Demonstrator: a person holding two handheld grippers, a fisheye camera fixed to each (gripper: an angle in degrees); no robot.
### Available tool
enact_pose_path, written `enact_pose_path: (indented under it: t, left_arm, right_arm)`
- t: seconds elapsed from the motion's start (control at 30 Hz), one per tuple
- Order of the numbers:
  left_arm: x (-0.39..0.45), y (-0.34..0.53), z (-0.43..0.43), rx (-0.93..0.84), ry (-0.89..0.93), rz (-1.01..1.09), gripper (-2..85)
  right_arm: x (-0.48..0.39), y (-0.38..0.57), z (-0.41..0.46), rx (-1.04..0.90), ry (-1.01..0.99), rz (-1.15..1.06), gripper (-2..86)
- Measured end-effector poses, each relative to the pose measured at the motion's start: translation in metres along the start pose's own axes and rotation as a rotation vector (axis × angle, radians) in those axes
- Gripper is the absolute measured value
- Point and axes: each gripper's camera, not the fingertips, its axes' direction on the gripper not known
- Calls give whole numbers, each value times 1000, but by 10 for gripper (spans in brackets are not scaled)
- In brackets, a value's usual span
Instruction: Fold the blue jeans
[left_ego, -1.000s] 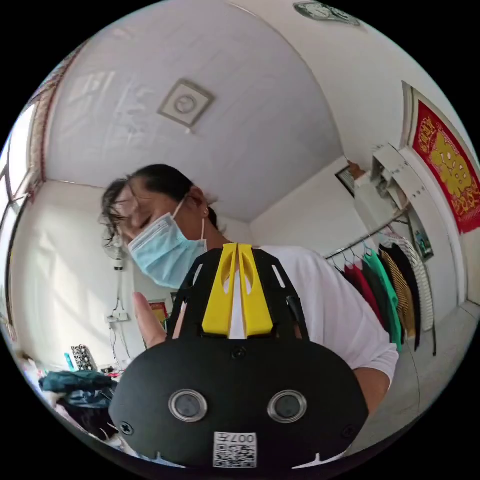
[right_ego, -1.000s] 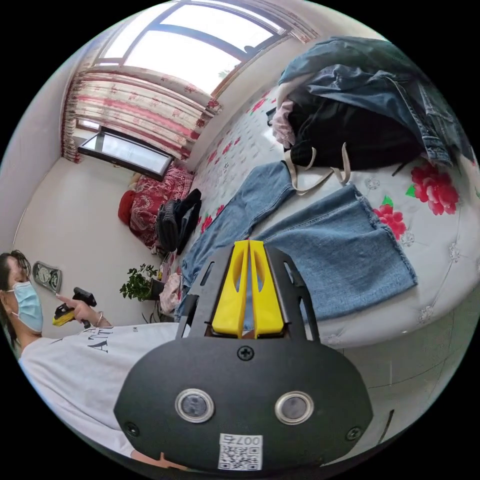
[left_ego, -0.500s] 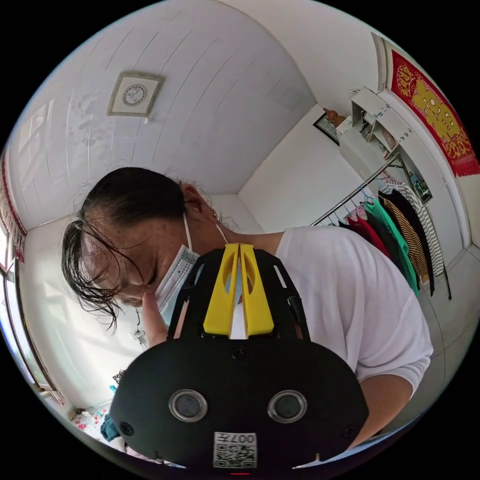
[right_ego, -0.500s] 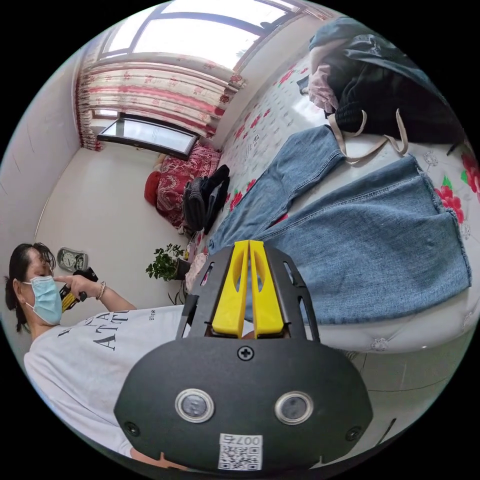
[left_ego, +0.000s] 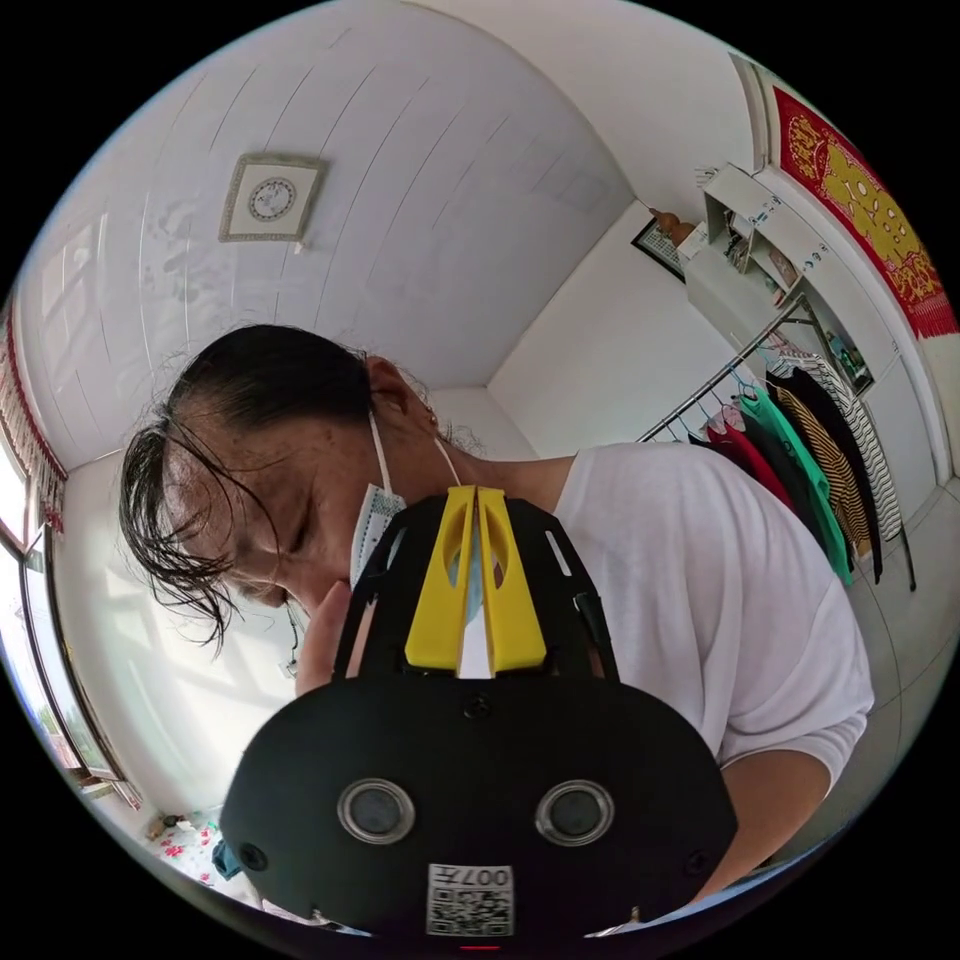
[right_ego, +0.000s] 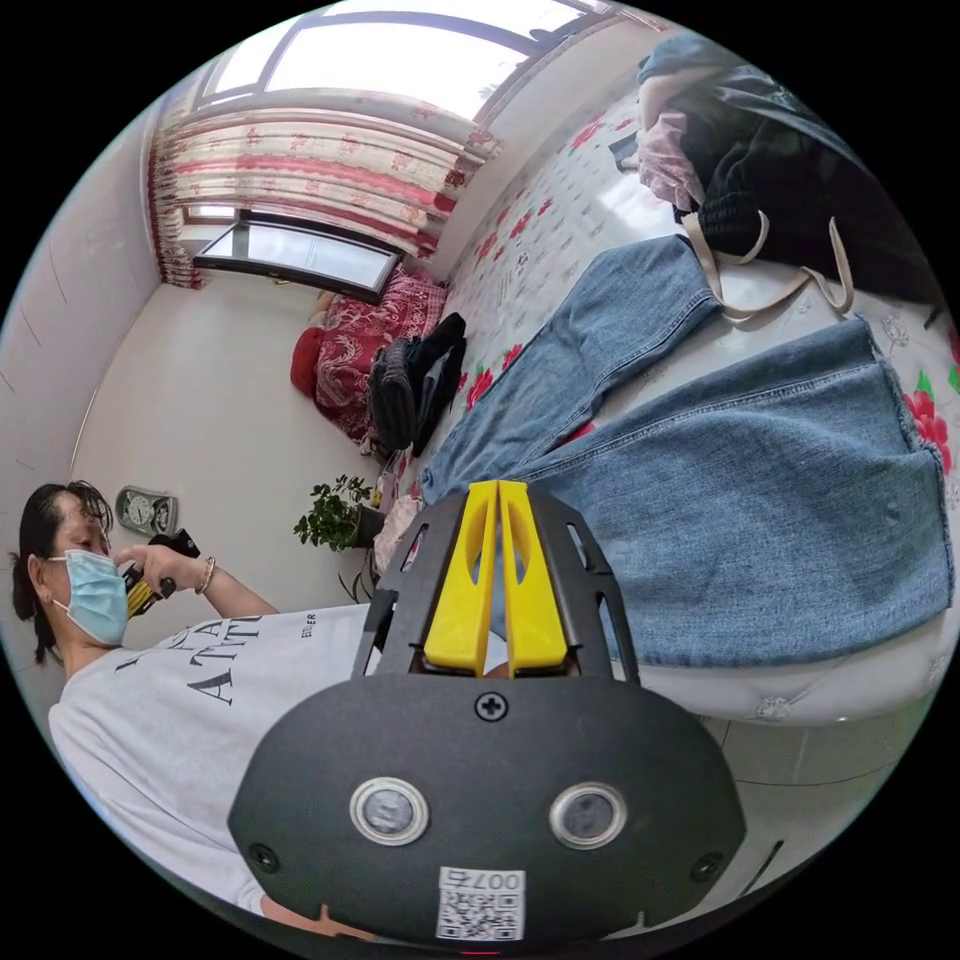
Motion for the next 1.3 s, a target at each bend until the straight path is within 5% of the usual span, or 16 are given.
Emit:
enact_pose_path:
  t: [0.97,1.17,1.3]
  left_arm:
    - [-11,17,-46,11,36,48,-10]
    - [-5,21,-65,-72,-134,42,-10]
    - [-15,60,-88,50,-198,-107,-10]
  right_arm:
    - [43,-59,41,-62,-26,4,-4]
    - [51,-74,54,-81,-32,3,-3]
    - [62,-87,63,-86,-2,15,-2]
